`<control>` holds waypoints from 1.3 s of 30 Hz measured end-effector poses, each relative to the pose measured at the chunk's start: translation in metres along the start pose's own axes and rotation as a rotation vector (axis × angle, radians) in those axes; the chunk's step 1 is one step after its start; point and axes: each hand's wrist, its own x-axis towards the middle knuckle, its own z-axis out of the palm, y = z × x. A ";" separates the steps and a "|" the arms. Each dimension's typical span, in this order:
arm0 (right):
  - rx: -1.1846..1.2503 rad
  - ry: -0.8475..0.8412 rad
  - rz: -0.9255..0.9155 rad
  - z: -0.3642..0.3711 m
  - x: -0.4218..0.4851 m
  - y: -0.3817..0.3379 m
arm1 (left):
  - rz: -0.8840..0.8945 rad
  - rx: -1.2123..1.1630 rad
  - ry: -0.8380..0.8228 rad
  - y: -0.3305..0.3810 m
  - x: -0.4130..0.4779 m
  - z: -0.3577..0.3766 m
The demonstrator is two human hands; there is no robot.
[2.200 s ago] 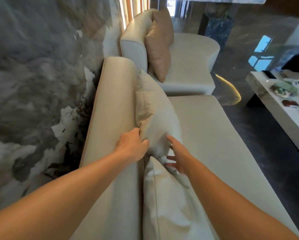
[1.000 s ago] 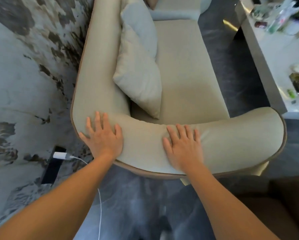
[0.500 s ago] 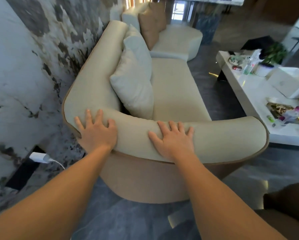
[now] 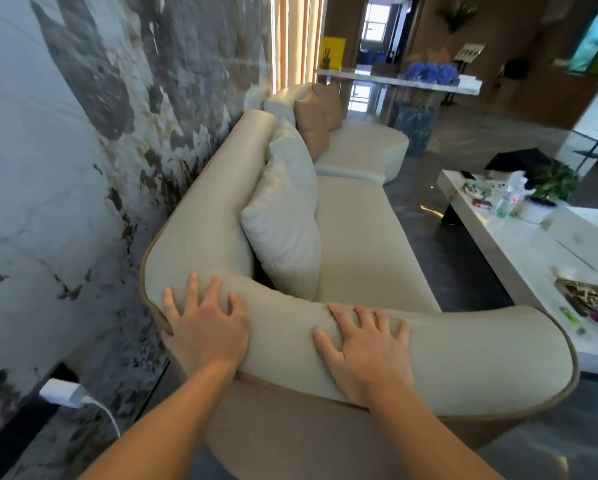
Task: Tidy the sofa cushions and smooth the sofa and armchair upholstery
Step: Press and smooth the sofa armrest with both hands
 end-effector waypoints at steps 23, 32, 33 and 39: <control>0.016 0.024 0.115 0.020 0.123 -0.109 | 0.090 -0.072 -0.037 -0.022 0.178 0.016; 0.161 -0.194 -0.056 0.007 0.136 -0.111 | 0.133 0.238 -0.176 -0.026 0.205 0.004; 0.180 -0.216 -0.106 0.003 0.136 -0.100 | 0.159 0.296 -0.179 -0.018 0.199 0.001; 0.109 -0.144 -0.208 0.004 0.125 -0.039 | 0.415 0.332 -0.291 0.027 0.105 0.016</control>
